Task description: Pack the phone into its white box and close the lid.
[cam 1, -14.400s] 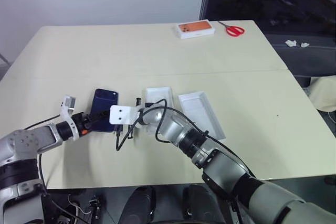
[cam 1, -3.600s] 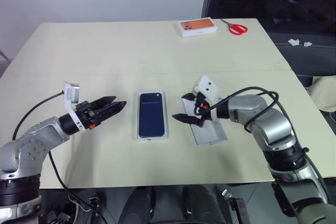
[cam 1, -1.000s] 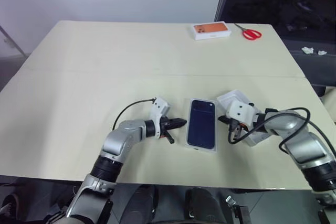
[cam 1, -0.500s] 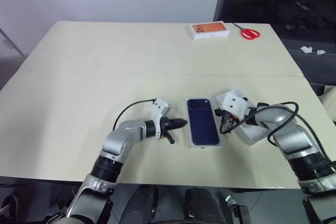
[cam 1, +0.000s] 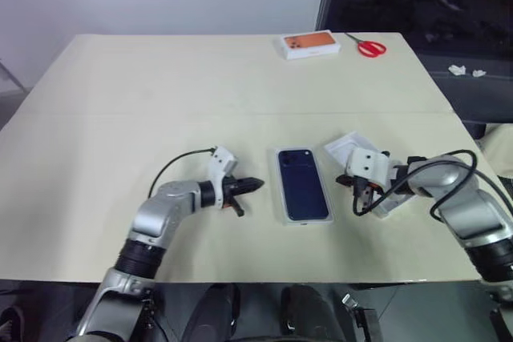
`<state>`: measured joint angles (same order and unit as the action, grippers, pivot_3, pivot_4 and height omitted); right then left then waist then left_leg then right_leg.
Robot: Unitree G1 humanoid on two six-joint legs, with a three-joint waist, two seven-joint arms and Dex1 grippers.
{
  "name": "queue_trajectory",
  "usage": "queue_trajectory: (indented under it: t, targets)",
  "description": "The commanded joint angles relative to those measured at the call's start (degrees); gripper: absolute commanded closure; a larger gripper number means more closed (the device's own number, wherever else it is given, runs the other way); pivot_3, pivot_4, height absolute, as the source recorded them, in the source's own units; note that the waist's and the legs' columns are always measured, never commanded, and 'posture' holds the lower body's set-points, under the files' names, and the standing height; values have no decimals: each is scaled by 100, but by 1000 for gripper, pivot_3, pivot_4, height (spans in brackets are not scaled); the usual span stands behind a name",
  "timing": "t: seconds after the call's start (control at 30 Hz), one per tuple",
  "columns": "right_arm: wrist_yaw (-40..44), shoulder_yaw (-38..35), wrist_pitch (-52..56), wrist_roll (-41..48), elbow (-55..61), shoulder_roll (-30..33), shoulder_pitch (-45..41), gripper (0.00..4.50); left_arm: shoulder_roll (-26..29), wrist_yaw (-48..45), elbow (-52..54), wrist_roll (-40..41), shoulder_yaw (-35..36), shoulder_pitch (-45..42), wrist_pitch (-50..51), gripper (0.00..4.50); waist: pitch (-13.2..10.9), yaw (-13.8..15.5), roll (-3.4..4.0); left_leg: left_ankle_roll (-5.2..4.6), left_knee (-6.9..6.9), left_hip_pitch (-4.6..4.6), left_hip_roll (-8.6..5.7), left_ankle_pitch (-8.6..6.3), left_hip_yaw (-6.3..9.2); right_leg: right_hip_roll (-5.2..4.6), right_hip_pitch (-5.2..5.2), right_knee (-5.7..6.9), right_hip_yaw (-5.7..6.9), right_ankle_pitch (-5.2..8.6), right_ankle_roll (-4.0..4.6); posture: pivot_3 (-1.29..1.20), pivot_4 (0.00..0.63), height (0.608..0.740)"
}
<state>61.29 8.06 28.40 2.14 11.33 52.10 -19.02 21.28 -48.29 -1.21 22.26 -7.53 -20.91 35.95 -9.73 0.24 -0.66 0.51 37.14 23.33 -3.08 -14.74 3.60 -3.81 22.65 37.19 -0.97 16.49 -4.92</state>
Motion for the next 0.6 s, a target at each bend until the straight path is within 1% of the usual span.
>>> queue_trajectory:
  t: [0.03,0.07,0.1,0.13,0.17,0.2,0.23,0.3,0.37,0.4,0.43,0.57,0.6]
  targets:
    - [3,-496,280,402,409,77,61,4500,322,-166,438,278,378,160,57,4480,-2,6,1,0,-1,0,1,0,0,0,1,1,0,0,0,0,150,740]
    - [-99,-640,463,537,392,-12,-1,4500,420,-203,496,410,525,183,154,4480,-3,10,2,1,0,2,1,1,0,0,2,1,0,0,0,0,150,740]
    - [-303,-840,602,734,285,-246,-197,4500,495,-228,513,533,708,149,166,4480,-3,17,2,2,1,3,1,1,0,-1,2,2,-1,0,1,0,150,740]
    - [-542,-1010,751,897,156,-497,-411,3985,515,-214,497,616,860,81,124,3989,-7,6,-5,3,3,2,1,1,0,-2,1,2,-2,-1,1,0,150,740]
    - [-757,-1067,753,928,29,-710,-589,3736,460,-104,454,660,976,-31,73,3739,-9,5,-3,5,5,3,2,3,0,-1,2,2,-2,-1,2,0,150,740]
    - [-950,-1060,675,872,-91,-881,-723,3319,367,26,393,639,1053,-157,-61,3338,-9,19,-1,7,5,3,2,4,0,-1,4,2,-2,-1,2,0,150,740]
    - [-1114,-1015,622,790,-186,-1002,-804,2793,248,168,337,621,1105,-276,-151,2785,-9,35,-3,7,5,3,2,4,0,-1,3,2,-2,-1,2,0,150,740]
    - [-1331,-938,539,688,-299,-1161,-857,1820,93,281,266,612,1159,-410,-243,1874,-8,78,-4,8,4,5,0,4,0,-2,3,2,2,-1,2,0,150,740]
    - [-1416,-880,448,648,-331,-1209,-796,723,46,283,221,595,1165,-418,-308,785,-8,75,-4,8,4,12,-6,4,0,-5,6,-3,2,-1,2,0,150,740]
    - [-1471,-903,422,665,-334,-1245,-709,256,70,235,199,552,1146,-349,-408,354,-8,60,-4,28,2,15,-8,15,-6,-6,10,-7,-3,-1,2,0,150,740]
    - [-1520,-962,431,729,-317,-1288,-624,63,90,184,193,541,1150,-277,-499,108,-8,48,-4,30,0,17,-10,17,-11,-7,13,-9,-8,-1,2,0,150,740]
    - [-1648,-1330,328,981,-176,-1342,-37,63,255,2,301,677,1331,26,-678,108,-9,35,-5,26,-2,19,-10,15,-25,-6,23,-9,-24,-1,2,0,150,740]
    - [-1717,-1621,378,1182,-5,-1427,274,63,342,-86,337,677,1438,149,-856,108,-9,35,-4,16,-2,19,-7,9,-23,-4,23,-5,-23,-1,2,0,150,740]
